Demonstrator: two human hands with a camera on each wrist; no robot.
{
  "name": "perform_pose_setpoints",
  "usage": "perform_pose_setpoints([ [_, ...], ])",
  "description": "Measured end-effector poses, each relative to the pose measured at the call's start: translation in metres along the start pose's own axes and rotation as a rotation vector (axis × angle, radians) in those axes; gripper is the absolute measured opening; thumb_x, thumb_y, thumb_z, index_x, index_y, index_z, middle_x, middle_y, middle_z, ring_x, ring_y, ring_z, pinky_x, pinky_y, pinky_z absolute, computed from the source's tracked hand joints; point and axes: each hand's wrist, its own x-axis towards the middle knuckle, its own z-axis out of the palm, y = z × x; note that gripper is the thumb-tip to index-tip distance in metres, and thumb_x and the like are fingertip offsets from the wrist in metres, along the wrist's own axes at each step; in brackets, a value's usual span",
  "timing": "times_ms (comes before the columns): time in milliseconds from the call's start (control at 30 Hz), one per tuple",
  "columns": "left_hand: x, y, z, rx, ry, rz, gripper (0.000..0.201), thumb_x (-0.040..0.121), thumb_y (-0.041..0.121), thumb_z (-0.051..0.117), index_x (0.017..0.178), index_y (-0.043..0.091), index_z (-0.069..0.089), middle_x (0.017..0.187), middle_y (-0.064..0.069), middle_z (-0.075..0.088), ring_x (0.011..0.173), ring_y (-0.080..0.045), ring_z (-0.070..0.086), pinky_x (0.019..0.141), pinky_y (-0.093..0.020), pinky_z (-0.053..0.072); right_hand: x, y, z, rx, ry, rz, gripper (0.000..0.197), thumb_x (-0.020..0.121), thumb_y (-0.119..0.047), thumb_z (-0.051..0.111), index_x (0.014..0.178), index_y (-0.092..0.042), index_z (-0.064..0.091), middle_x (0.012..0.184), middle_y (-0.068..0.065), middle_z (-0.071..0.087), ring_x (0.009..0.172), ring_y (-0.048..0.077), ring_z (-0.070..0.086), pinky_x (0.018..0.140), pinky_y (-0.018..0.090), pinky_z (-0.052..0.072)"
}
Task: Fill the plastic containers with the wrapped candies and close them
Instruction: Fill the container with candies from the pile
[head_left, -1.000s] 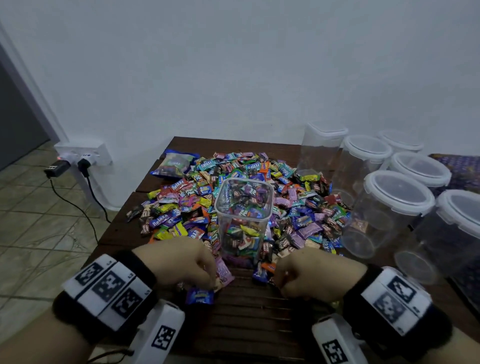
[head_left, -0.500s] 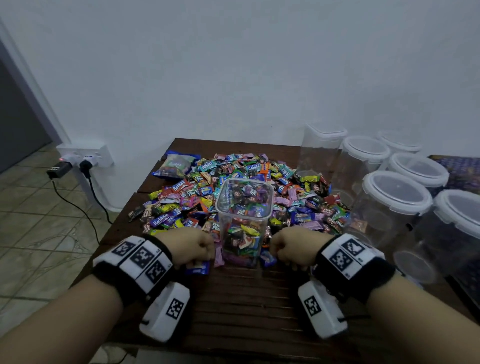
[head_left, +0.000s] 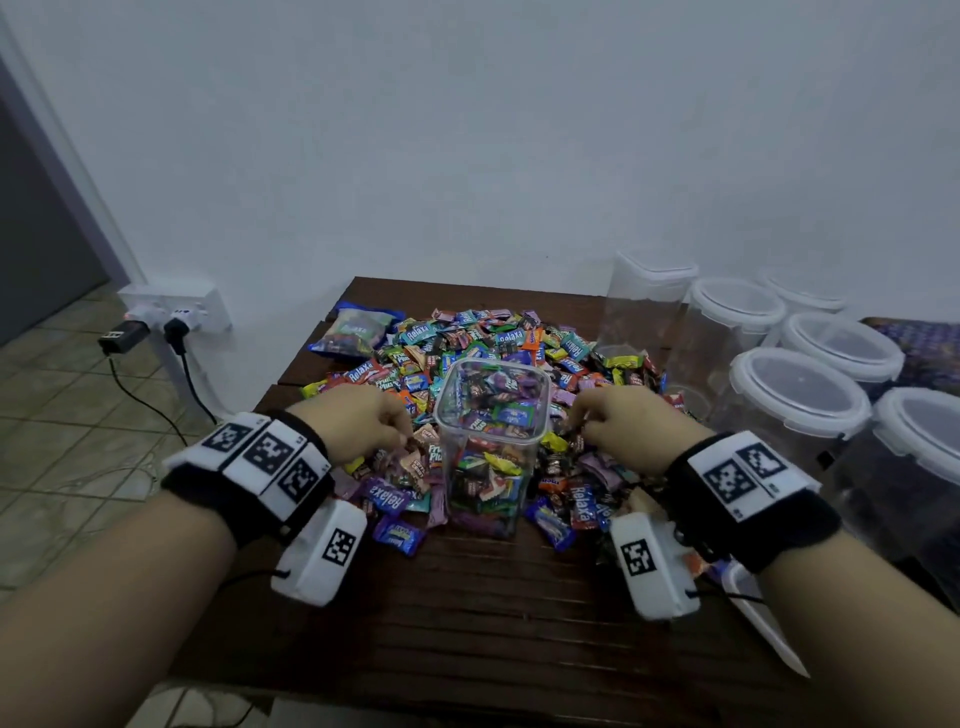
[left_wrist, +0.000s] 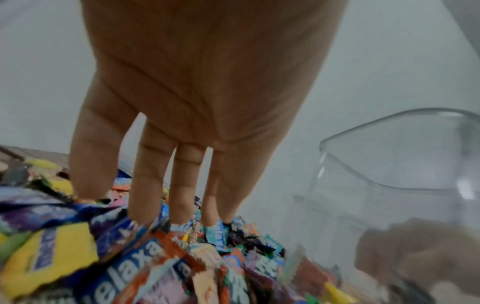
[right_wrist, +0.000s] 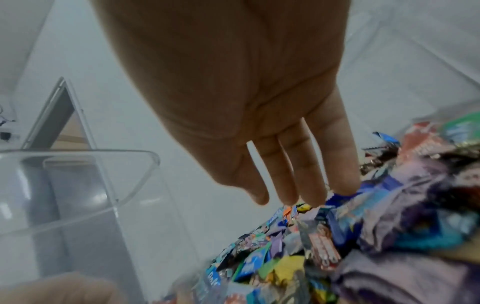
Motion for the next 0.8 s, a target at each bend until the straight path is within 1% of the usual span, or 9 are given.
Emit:
perform_pose_setpoints([
  [67, 0.008, -0.005, -0.002, 0.032, 0.046, -0.042, 0.019, 0.094, 0.03, 0.056, 0.111, 0.024, 0.06, 0.099, 0.006, 0.058, 0.089, -0.013, 0.056, 0.076, -0.027, 0.045, 0.007, 0.002, -0.001, -0.057, 0.043, 0.026, 0.031, 0.094, -0.023, 0.049, 0.124, -0.016, 0.052, 0.12, 0.007, 0.056, 0.102, 0.024, 0.055, 0.084, 0.032, 0.045],
  [167, 0.021, -0.009, 0.003, 0.094, 0.068, -0.085, 0.038, 0.088, 0.041, 0.062, 0.122, 0.028, 0.054, 0.127, -0.001, 0.053, 0.11, -0.019, 0.054, 0.091, -0.036, 0.047, 0.018, 0.003, 0.01, -0.107, -0.023, 0.065, 0.06, 0.09, -0.035, 0.058, 0.143, -0.021, 0.032, 0.142, 0.009, 0.038, 0.123, 0.028, 0.045, 0.098, 0.039, 0.043],
  [267, 0.032, -0.008, 0.013, 0.136, -0.007, -0.124, 0.073, 0.08, 0.049, 0.068, 0.142, 0.032, 0.034, 0.148, -0.002, 0.031, 0.129, -0.023, 0.042, 0.101, -0.042, 0.042, 0.025, 0.0, 0.02, -0.154, -0.095, 0.066, 0.083, 0.083, -0.044, 0.065, 0.149, -0.03, 0.017, 0.147, 0.007, 0.03, 0.129, 0.028, 0.039, 0.098, 0.042, 0.044],
  [333, 0.038, -0.006, 0.019, 0.154, -0.056, -0.127, 0.09, 0.076, 0.053, 0.069, 0.149, 0.033, 0.019, 0.154, -0.002, 0.021, 0.134, -0.026, 0.037, 0.103, -0.046, 0.041, 0.03, -0.002, 0.025, -0.201, -0.134, 0.054, 0.089, 0.08, -0.048, 0.067, 0.149, -0.031, 0.013, 0.146, 0.006, 0.031, 0.129, 0.029, 0.039, 0.098, 0.043, 0.045],
  [400, 0.043, -0.004, 0.023, 0.189, -0.097, -0.142, 0.099, 0.076, 0.054, 0.07, 0.151, 0.033, 0.009, 0.155, -0.005, 0.016, 0.134, -0.029, 0.037, 0.101, -0.045, 0.042, 0.035, -0.003, 0.028, -0.261, -0.173, 0.043, 0.091, 0.079, -0.051, 0.066, 0.149, -0.03, 0.013, 0.147, 0.005, 0.03, 0.129, 0.03, 0.039, 0.098, 0.044, 0.044],
  [533, 0.048, -0.001, 0.031, 0.261, -0.128, -0.183, 0.103, 0.076, 0.056, 0.069, 0.15, 0.038, 0.0, 0.157, -0.01, 0.009, 0.132, -0.032, 0.041, 0.091, -0.041, 0.048, 0.039, -0.007, 0.037, -0.365, -0.189, 0.031, 0.091, 0.081, -0.051, 0.065, 0.15, -0.031, 0.009, 0.147, 0.006, 0.03, 0.13, 0.031, 0.037, 0.094, 0.042, 0.044],
  [633, 0.049, -0.002, 0.034, 0.273, -0.088, -0.197, 0.097, 0.078, 0.054, 0.068, 0.15, 0.039, 0.005, 0.157, -0.01, 0.012, 0.133, -0.032, 0.04, 0.093, -0.043, 0.049, 0.039, -0.007, 0.042, -0.393, -0.154, 0.037, 0.085, 0.085, -0.049, 0.062, 0.15, -0.032, 0.009, 0.144, 0.008, 0.032, 0.13, 0.032, 0.035, 0.096, 0.043, 0.043],
  [700, 0.049, -0.004, 0.036, 0.282, -0.048, -0.177, 0.088, 0.08, 0.052, 0.066, 0.149, 0.039, 0.013, 0.154, -0.008, 0.021, 0.13, -0.031, 0.042, 0.094, -0.043, 0.049, 0.04, -0.005, 0.045, -0.391, -0.118, 0.032, 0.079, 0.087, -0.047, 0.059, 0.149, -0.033, 0.012, 0.143, 0.008, 0.034, 0.129, 0.033, 0.035, 0.095, 0.043, 0.045],
  [800, 0.048, -0.005, 0.038, 0.297, 0.029, -0.142, 0.061, 0.085, 0.044, 0.063, 0.14, 0.036, 0.038, 0.143, -0.005, 0.04, 0.12, -0.028, 0.05, 0.089, -0.041, 0.051, 0.042, -0.004, 0.05, -0.37, -0.07, 0.037, 0.071, 0.09, -0.042, 0.057, 0.147, -0.035, 0.017, 0.14, 0.008, 0.036, 0.127, 0.033, 0.036, 0.092, 0.044, 0.047],
])
